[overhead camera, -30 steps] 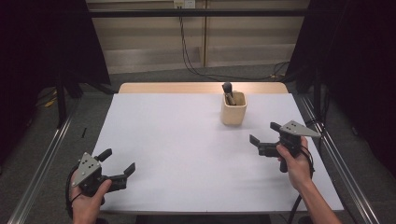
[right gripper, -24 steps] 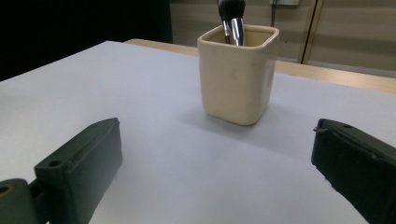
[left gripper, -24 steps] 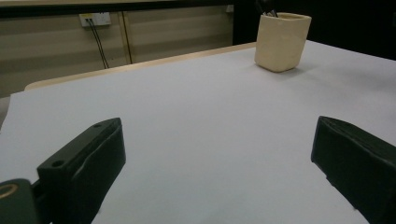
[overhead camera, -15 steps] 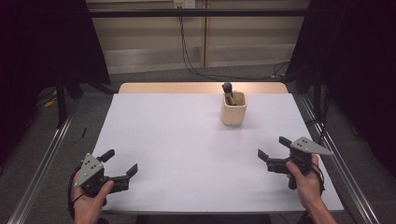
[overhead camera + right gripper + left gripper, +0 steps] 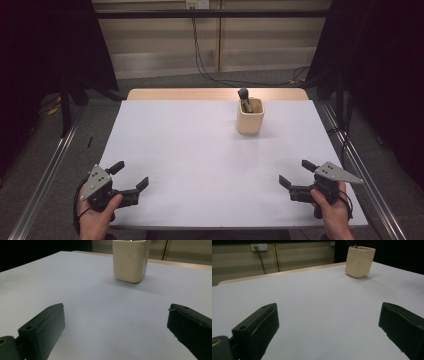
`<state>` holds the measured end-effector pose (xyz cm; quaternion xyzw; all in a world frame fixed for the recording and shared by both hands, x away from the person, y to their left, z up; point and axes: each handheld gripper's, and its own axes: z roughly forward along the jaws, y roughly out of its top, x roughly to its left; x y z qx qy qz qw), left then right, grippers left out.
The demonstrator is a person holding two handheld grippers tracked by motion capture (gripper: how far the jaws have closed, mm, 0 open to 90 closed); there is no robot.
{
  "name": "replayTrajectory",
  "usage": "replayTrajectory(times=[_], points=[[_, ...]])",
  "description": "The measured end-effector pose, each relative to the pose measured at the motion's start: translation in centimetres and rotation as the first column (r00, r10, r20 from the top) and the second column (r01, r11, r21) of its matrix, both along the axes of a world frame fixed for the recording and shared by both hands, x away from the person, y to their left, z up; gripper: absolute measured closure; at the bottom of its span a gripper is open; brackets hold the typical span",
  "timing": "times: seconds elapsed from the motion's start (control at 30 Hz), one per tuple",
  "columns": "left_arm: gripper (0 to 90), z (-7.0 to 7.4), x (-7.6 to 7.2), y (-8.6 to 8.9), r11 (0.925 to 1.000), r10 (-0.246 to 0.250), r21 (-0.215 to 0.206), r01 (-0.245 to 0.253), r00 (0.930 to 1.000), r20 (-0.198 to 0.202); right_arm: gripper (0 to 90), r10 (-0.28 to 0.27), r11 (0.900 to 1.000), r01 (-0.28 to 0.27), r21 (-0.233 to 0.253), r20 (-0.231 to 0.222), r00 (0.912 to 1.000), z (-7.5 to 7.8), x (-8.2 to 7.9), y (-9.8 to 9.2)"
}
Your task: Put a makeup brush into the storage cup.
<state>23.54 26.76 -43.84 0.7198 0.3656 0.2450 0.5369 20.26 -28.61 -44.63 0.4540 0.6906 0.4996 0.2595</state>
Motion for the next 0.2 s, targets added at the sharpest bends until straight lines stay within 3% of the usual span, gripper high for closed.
replayTrajectory(times=[0.2], points=[[2.9,-0.06,0.22,0.06,1.0,0.003,0.002,-0.003,1.0,-0.001,1.5,-0.002,1.0,0.002,0.0,-0.008,1.0,-0.12,0.3,-0.3]])
